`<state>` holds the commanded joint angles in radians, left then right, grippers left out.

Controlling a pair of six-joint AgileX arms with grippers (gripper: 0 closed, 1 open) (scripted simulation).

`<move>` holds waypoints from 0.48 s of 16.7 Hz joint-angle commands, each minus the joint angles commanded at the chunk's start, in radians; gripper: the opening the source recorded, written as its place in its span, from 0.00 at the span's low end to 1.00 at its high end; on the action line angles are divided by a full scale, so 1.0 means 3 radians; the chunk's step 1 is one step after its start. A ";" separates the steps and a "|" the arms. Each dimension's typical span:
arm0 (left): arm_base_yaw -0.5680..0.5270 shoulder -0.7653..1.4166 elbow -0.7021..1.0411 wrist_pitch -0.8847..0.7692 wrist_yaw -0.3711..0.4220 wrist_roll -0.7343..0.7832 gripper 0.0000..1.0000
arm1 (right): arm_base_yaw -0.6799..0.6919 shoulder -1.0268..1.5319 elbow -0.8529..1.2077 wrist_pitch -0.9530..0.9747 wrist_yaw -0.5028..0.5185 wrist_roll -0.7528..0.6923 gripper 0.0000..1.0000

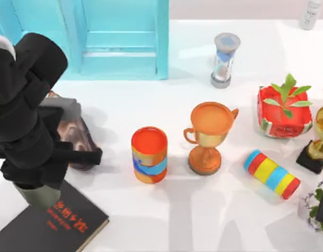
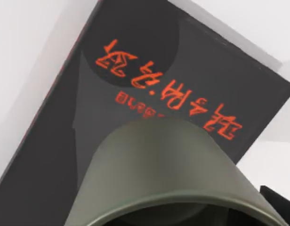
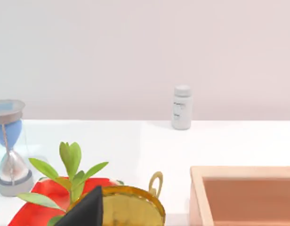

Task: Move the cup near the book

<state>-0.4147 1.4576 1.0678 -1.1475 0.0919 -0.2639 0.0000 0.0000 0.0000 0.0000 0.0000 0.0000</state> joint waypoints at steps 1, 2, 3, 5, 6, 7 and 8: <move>-0.0067 -0.0063 -0.0038 0.0004 -0.0043 -0.0203 0.00 | 0.0000 0.0000 0.0000 0.0000 0.0000 0.0000 1.00; -0.0121 -0.0116 -0.0069 0.0008 -0.0083 -0.0365 0.00 | 0.0000 0.0000 0.0000 0.0000 0.0000 0.0000 1.00; -0.0162 -0.0159 -0.0094 0.0012 -0.0117 -0.0492 0.00 | 0.0000 0.0000 0.0000 0.0000 0.0000 0.0000 1.00; -0.0212 -0.0213 -0.0125 0.0018 -0.0162 -0.0642 0.00 | 0.0000 0.0000 0.0000 0.0000 0.0000 0.0000 1.00; -0.0220 -0.0223 -0.0130 0.0019 -0.0170 -0.0666 0.00 | 0.0000 0.0000 0.0000 0.0000 0.0000 0.0000 1.00; -0.0220 -0.0223 -0.0130 0.0019 -0.0170 -0.0666 0.00 | 0.0000 0.0000 0.0000 0.0000 0.0000 0.0000 1.00; -0.0220 -0.0223 -0.0130 0.0019 -0.0170 -0.0666 0.00 | 0.0000 0.0000 0.0000 0.0000 0.0000 0.0000 1.00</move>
<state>-0.4807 1.3909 1.0288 -1.1417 0.0409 -0.4638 0.0000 0.0000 0.0000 0.0000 0.0000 0.0000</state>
